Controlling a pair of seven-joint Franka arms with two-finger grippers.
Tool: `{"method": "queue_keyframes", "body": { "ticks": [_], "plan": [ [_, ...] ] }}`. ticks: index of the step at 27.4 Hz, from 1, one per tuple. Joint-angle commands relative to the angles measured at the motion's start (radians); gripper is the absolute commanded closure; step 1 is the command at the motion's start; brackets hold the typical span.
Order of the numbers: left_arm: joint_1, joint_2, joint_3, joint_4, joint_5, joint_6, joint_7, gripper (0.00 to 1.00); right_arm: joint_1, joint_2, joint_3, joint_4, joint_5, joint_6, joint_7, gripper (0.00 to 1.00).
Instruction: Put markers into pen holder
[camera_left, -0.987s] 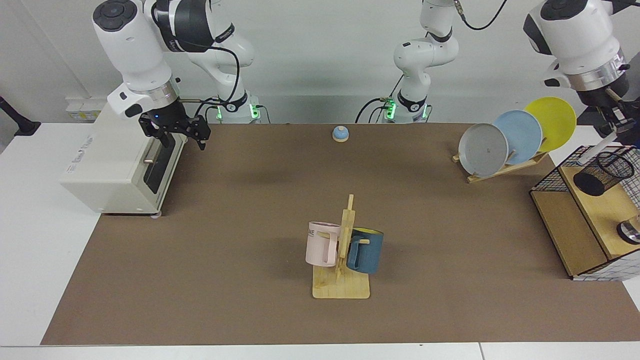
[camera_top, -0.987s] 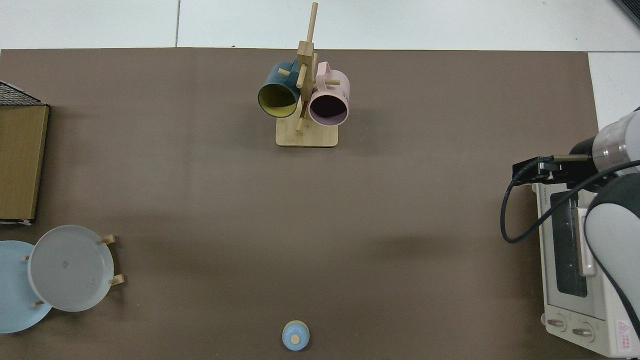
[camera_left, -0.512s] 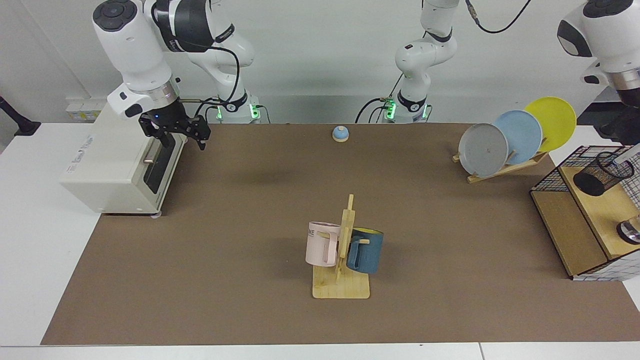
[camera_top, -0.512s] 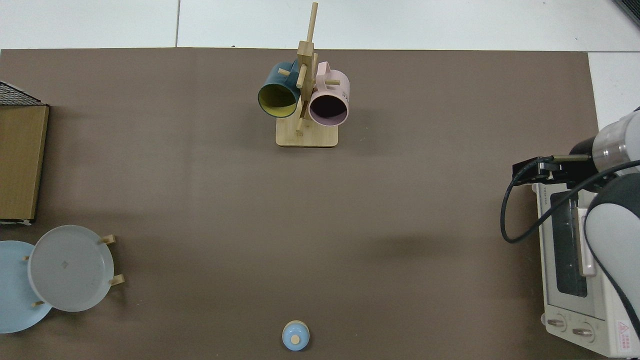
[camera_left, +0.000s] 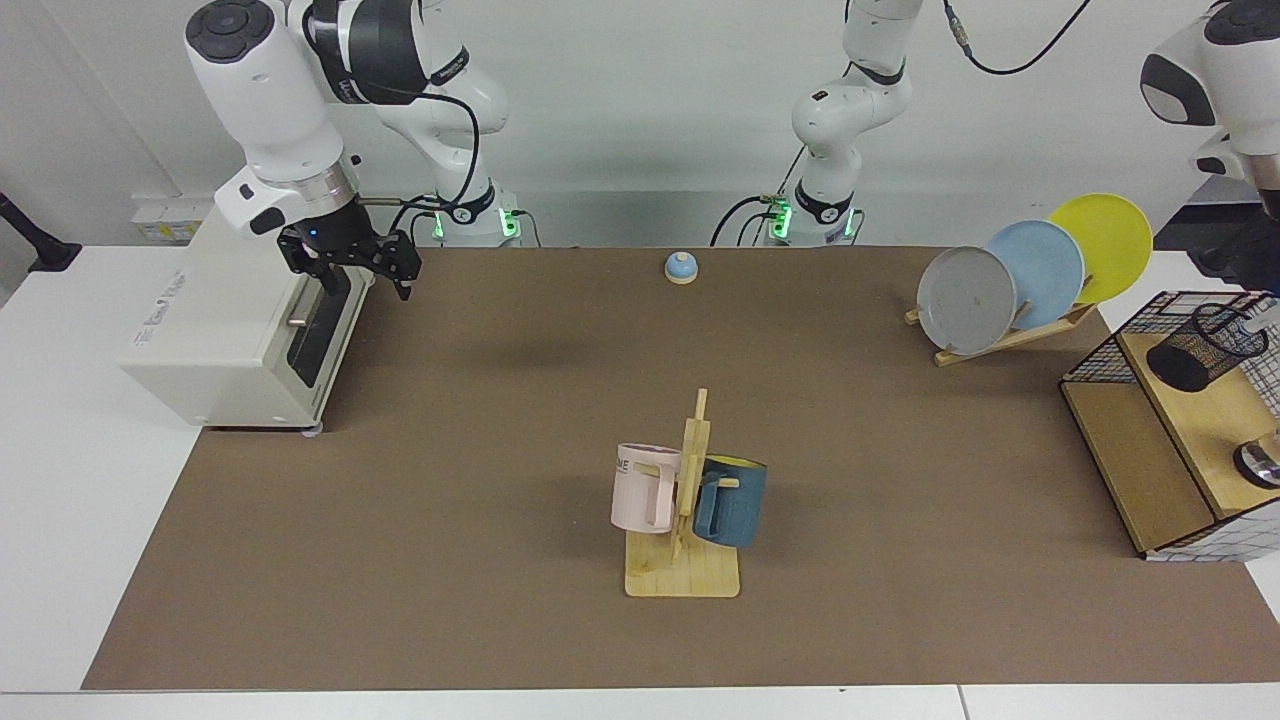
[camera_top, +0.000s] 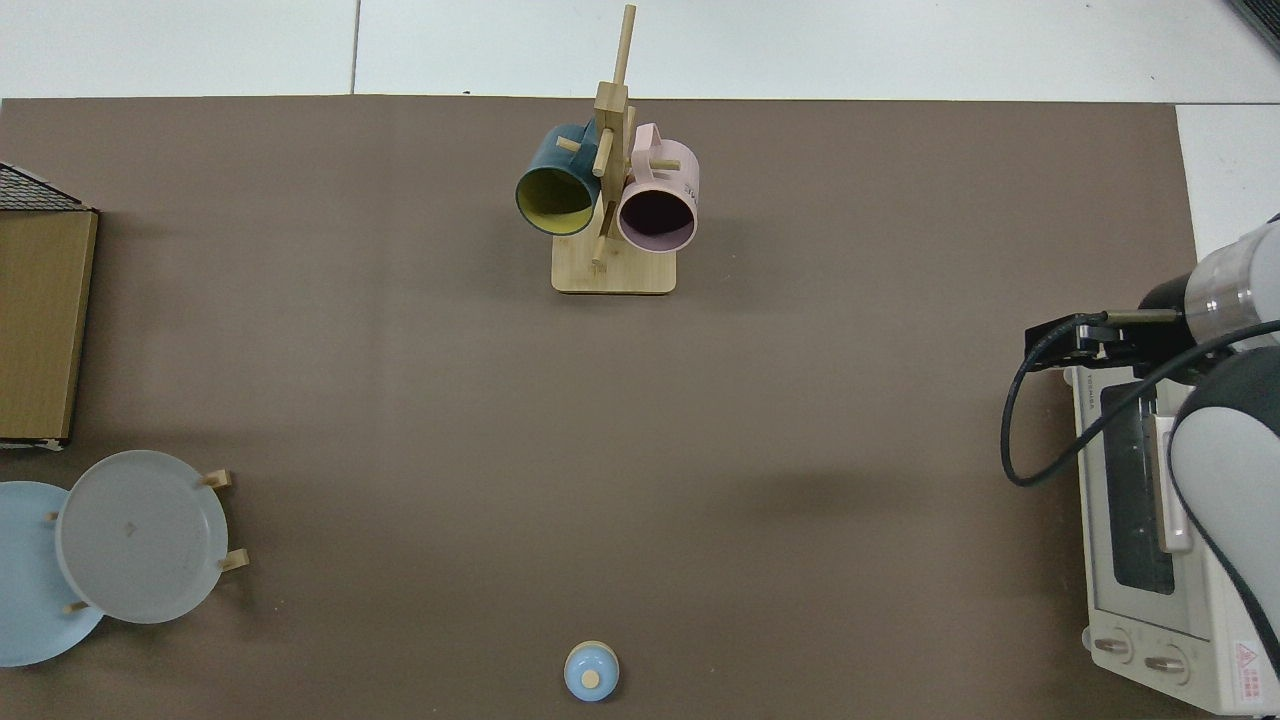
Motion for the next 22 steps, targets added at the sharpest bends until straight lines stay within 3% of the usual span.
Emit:
{"method": "queue_keyframes", "body": {
  "ticks": [1, 22],
  "plan": [
    [0.013, 0.021, -0.007, 0.021, -0.02, 0.018, 0.026, 1.0, -0.022, -0.007, 0.014, -0.004, -0.005, 0.001, -0.03, 0.0],
    [0.027, 0.021, -0.007, -0.042, -0.056, 0.0, 0.04, 1.0, -0.022, -0.007, 0.014, -0.004, -0.005, 0.001, -0.03, 0.0]
  ]
}}
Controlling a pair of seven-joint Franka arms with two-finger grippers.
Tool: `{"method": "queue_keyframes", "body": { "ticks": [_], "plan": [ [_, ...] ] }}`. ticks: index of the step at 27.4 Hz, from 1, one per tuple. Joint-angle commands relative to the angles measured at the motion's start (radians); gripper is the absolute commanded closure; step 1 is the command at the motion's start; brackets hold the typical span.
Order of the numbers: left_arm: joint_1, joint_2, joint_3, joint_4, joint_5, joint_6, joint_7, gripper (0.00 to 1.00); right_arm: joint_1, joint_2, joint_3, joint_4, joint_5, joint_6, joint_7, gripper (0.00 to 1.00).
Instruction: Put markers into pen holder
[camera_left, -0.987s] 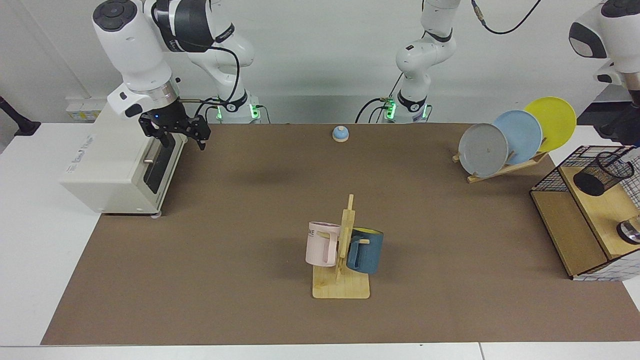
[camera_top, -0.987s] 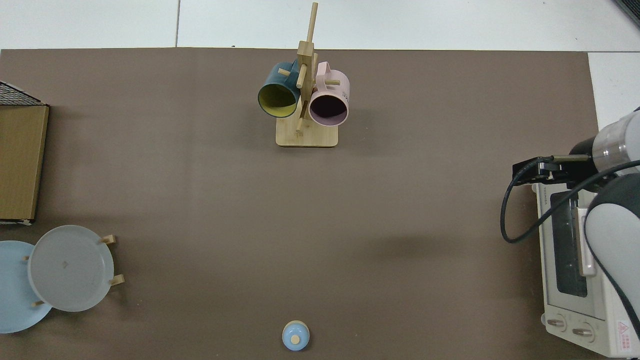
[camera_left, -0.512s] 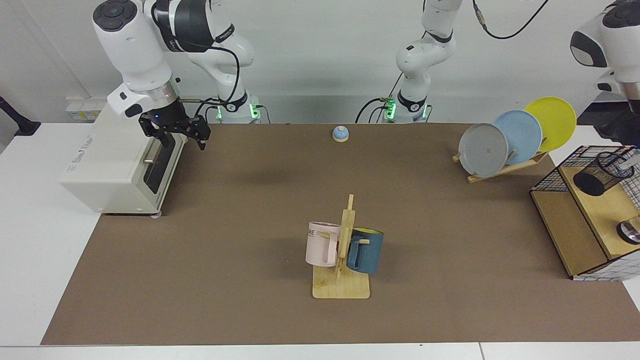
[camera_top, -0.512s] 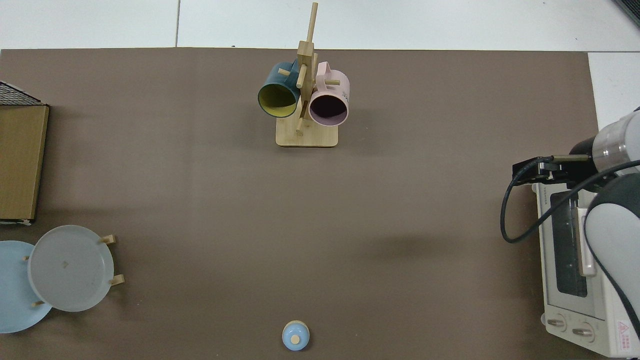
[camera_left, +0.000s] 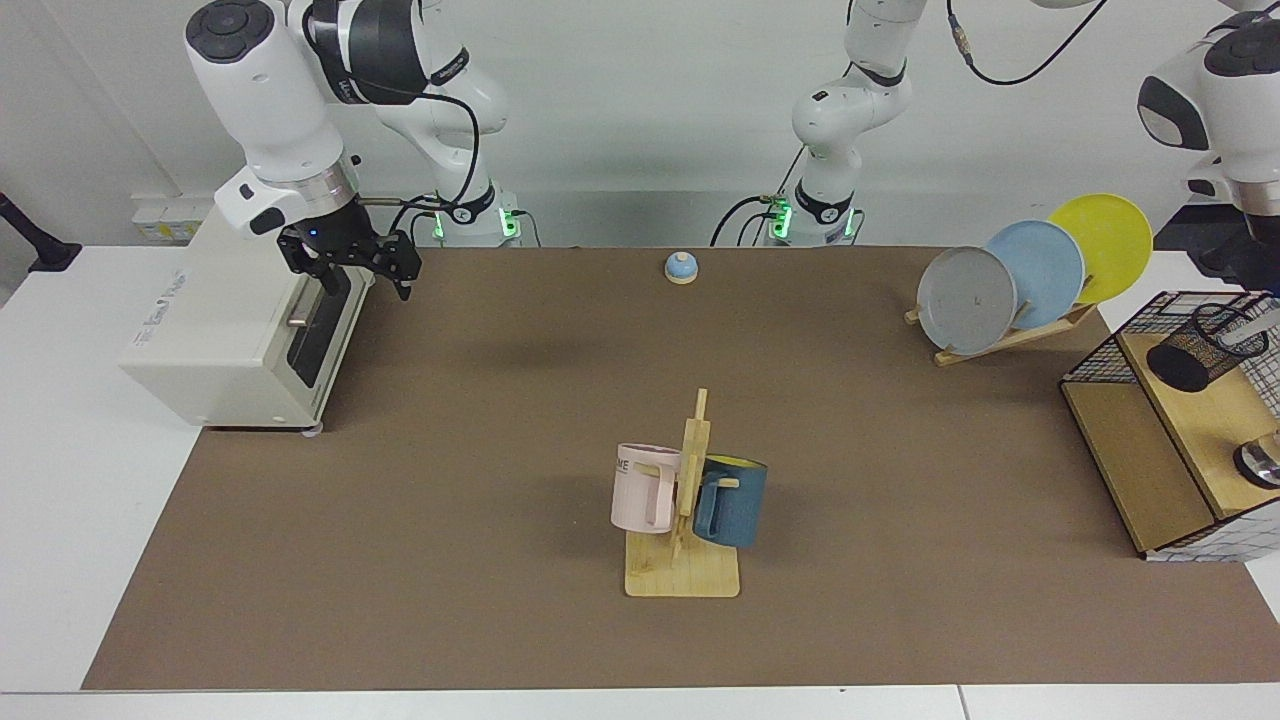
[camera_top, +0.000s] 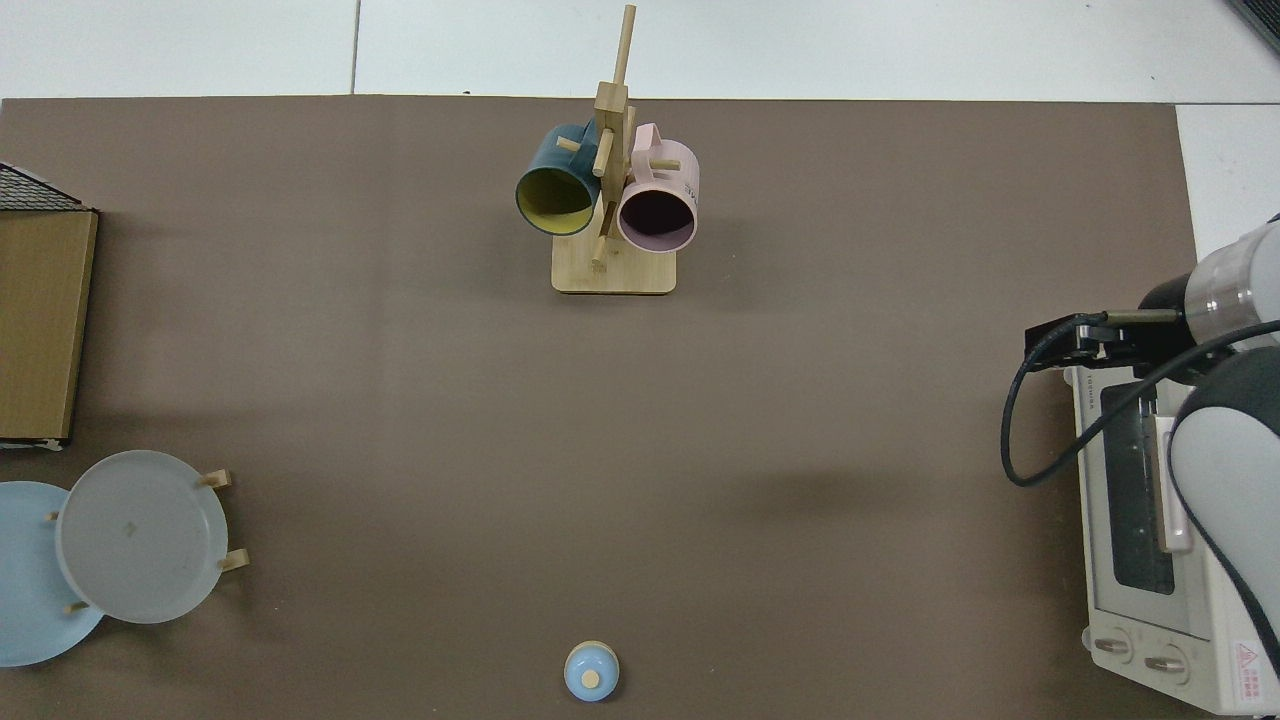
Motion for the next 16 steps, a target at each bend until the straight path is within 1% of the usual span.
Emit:
{"method": "queue_keyframes", "body": {
  "ticks": [1, 3, 4, 5, 6, 7, 13, 15, 16],
  "plan": [
    [0.02, -0.007, -0.008, -0.02, -0.042, 0.001, 0.028, 1.0, -0.022, -0.007, 0.014, -0.004, -0.005, 0.001, -0.03, 0.0],
    [0.02, -0.007, -0.008, -0.02, -0.042, 0.0, 0.028, 1.0, -0.022, -0.007, 0.014, -0.004, -0.005, 0.001, -0.03, 0.0],
    [0.02, -0.007, -0.008, -0.02, -0.044, -0.002, 0.029, 0.88, -0.022, -0.007, 0.014, -0.004, -0.005, 0.001, -0.03, 0.0],
    [0.02, -0.007, -0.008, -0.02, -0.044, -0.006, 0.032, 0.61, -0.022, -0.007, 0.014, -0.004, -0.005, 0.0, -0.03, 0.0],
    [0.02, -0.005, -0.008, -0.018, -0.044, -0.009, 0.039, 0.26, -0.022, -0.007, 0.014, -0.004, -0.005, 0.001, -0.03, 0.0],
    [0.018, -0.005, -0.009, -0.018, -0.044, -0.011, 0.037, 0.0, -0.022, -0.007, 0.014, -0.004, -0.005, 0.001, -0.03, 0.0],
    [0.004, -0.007, -0.014, 0.006, -0.074, -0.041, 0.025, 0.0, -0.022, -0.007, 0.014, -0.004, -0.005, 0.001, -0.03, 0.0],
    [0.003, -0.013, -0.023, 0.014, -0.111, -0.06, 0.01, 0.0, -0.022, -0.007, 0.014, -0.004, -0.005, 0.001, -0.03, 0.0],
    [0.003, -0.019, -0.026, 0.016, -0.151, -0.074, -0.015, 0.0, -0.022, -0.007, 0.014, -0.004, -0.005, 0.001, -0.03, 0.0]
  ]
}}
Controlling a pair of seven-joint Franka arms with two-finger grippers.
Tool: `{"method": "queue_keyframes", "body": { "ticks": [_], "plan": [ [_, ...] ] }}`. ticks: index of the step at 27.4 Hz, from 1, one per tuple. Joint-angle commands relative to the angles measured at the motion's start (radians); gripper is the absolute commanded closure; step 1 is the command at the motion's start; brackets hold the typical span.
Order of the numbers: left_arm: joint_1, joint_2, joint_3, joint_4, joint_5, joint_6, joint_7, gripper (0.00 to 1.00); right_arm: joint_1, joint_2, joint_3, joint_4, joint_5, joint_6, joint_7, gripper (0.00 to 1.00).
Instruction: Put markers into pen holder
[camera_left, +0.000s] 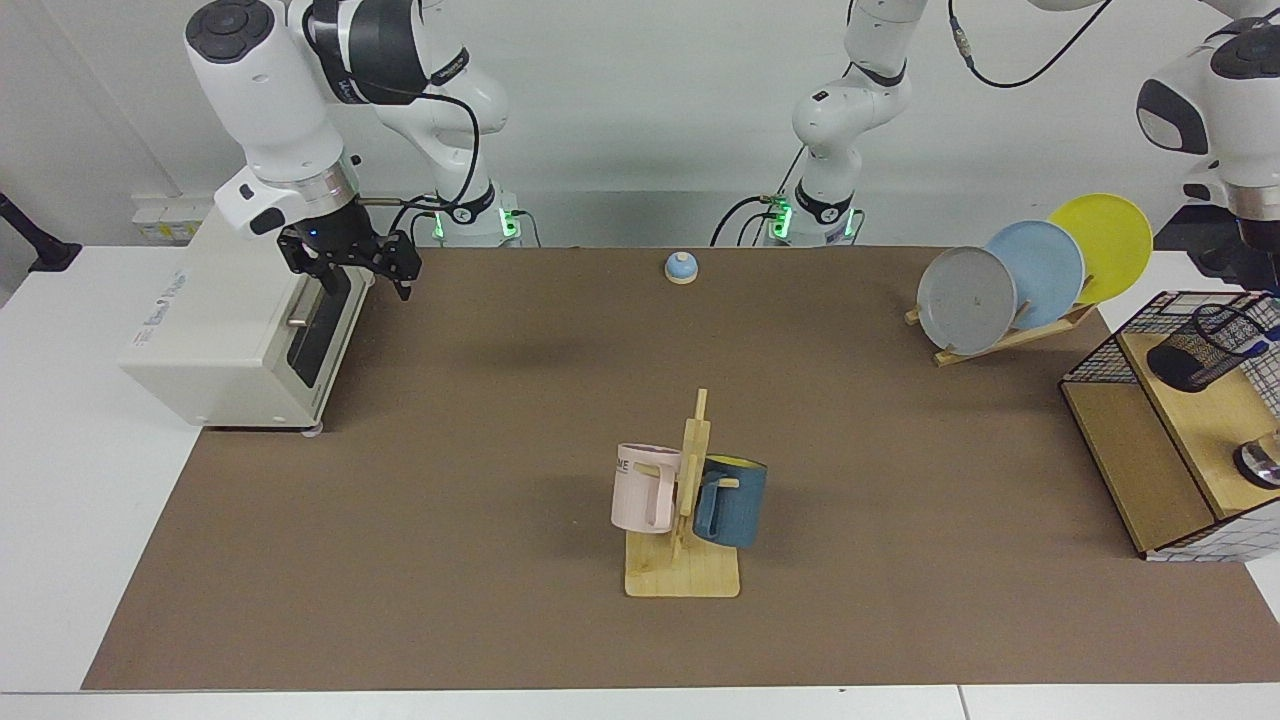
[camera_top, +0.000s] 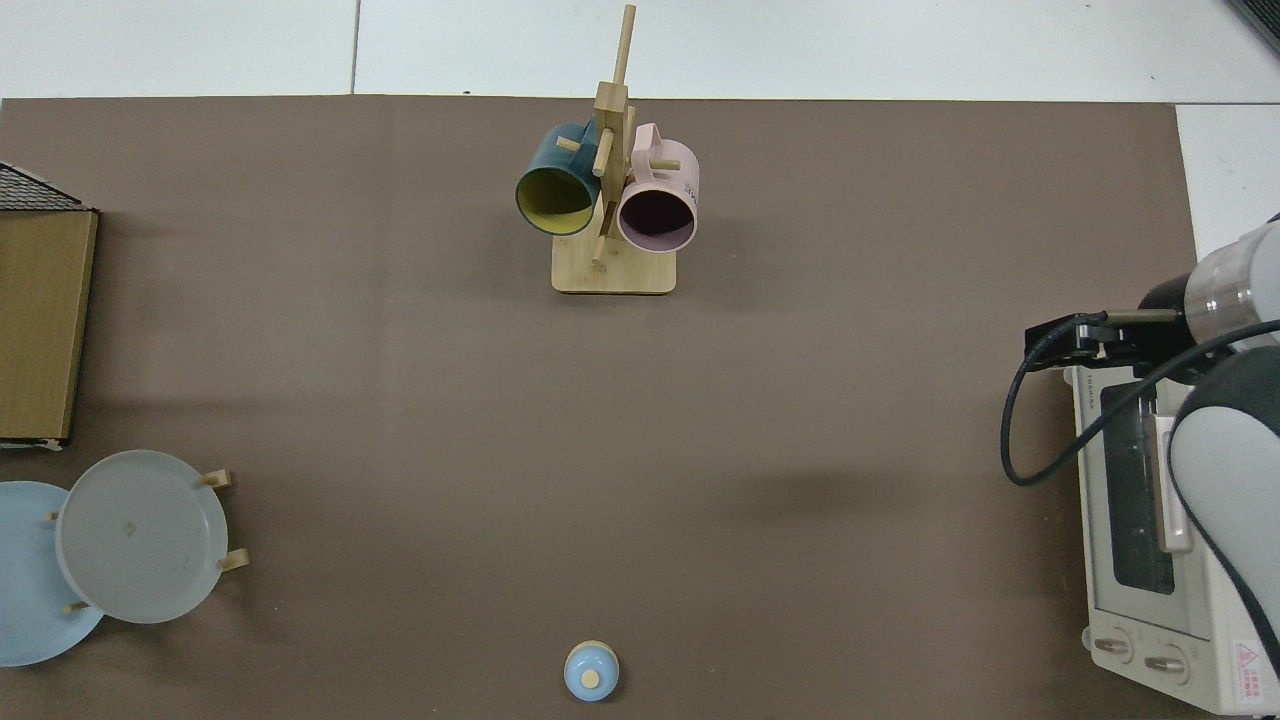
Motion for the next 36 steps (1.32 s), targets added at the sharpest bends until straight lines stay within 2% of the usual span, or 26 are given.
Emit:
{"method": "queue_keyframes", "body": {
  "ticks": [1, 7, 16, 22, 29, 36],
  "plan": [
    [-0.005, -0.025, -0.019, 0.019, -0.118, -0.067, -0.043, 0.0, -0.022, -0.007, 0.014, -0.002, -0.005, 0.001, -0.03, 0.0],
    [-0.006, -0.057, -0.08, 0.019, -0.237, -0.135, -0.233, 0.0, -0.022, -0.007, 0.014, -0.004, -0.005, 0.0, -0.03, 0.0],
    [-0.011, -0.063, -0.2, 0.019, -0.33, -0.274, -0.687, 0.0, -0.022, -0.007, 0.014, -0.004, -0.005, 0.001, -0.03, 0.0],
    [-0.011, -0.075, -0.248, 0.018, -0.444, -0.363, -1.015, 0.0, -0.022, -0.007, 0.014, -0.004, -0.005, 0.001, -0.03, 0.0],
    [-0.011, -0.075, -0.321, 0.018, -0.504, -0.395, -1.344, 0.0, -0.022, -0.007, 0.014, -0.004, -0.005, 0.0, -0.03, 0.0],
    [-0.015, -0.075, -0.334, 0.018, -0.591, -0.403, -1.706, 0.0, -0.022, -0.007, 0.014, -0.004, -0.005, 0.001, -0.03, 0.0]
  ]
}}
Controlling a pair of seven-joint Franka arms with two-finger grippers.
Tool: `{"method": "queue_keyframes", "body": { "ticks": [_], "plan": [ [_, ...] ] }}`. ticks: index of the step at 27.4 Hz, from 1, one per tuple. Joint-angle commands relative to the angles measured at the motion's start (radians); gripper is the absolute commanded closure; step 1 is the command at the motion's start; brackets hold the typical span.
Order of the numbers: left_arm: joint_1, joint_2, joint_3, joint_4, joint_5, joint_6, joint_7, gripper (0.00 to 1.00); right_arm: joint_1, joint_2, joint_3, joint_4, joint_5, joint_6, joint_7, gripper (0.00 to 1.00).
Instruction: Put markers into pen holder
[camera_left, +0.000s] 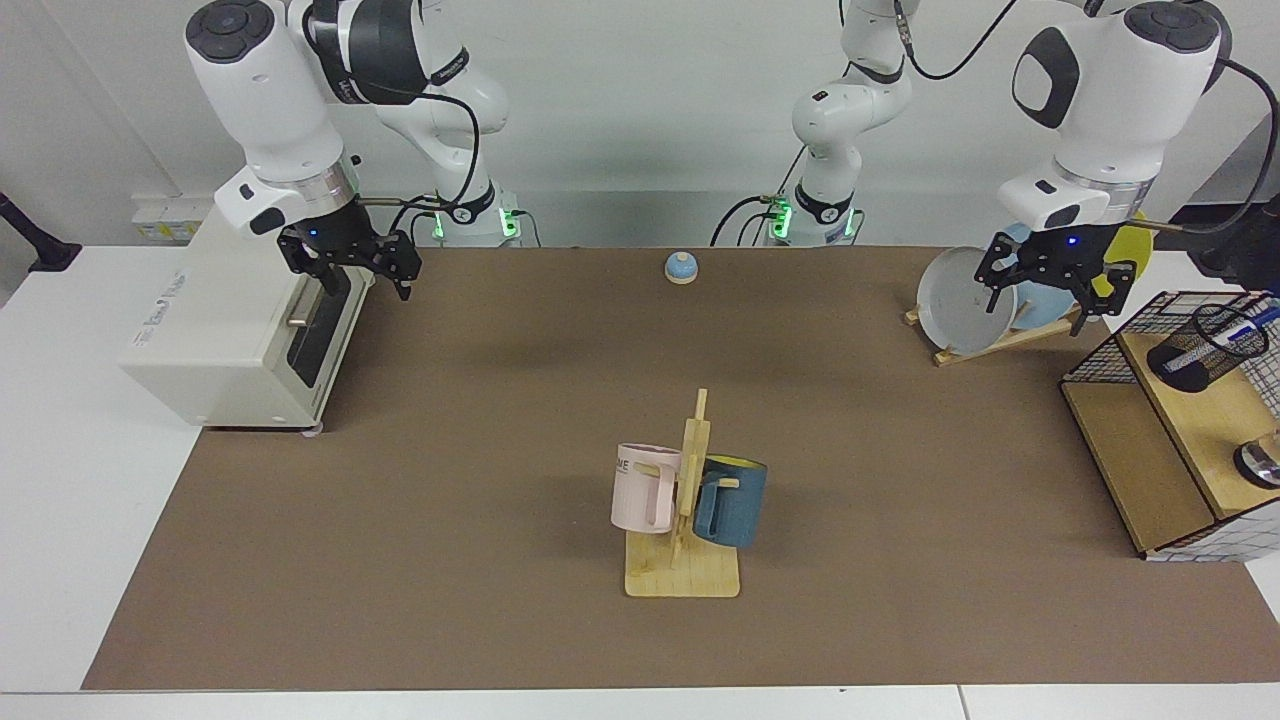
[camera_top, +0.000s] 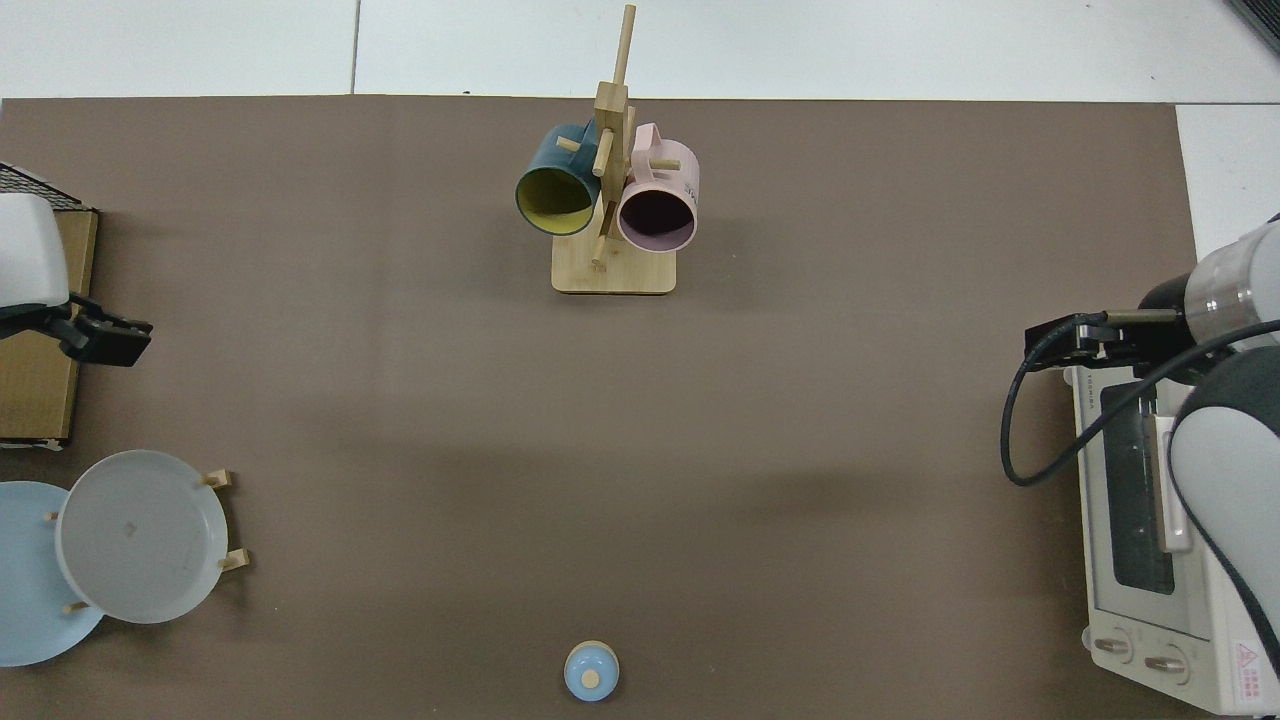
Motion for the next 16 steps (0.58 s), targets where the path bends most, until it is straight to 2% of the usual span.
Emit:
{"method": "queue_keyframes", "body": {
  "ticks": [1, 8, 16],
  "plan": [
    [-0.012, -0.015, 0.0, -0.002, -0.067, -0.026, -0.235, 0.0, -0.022, -0.007, 0.014, -0.004, -0.005, 0.001, -0.03, 0.0],
    [-0.025, -0.014, -0.032, 0.01, -0.092, -0.067, -0.436, 0.0, -0.022, -0.007, 0.014, -0.004, -0.005, 0.0, -0.03, 0.0],
    [-0.032, -0.018, -0.026, 0.012, -0.139, -0.119, -0.465, 0.0, -0.022, -0.007, 0.014, -0.004, -0.005, 0.001, -0.03, 0.0]
  ]
}}
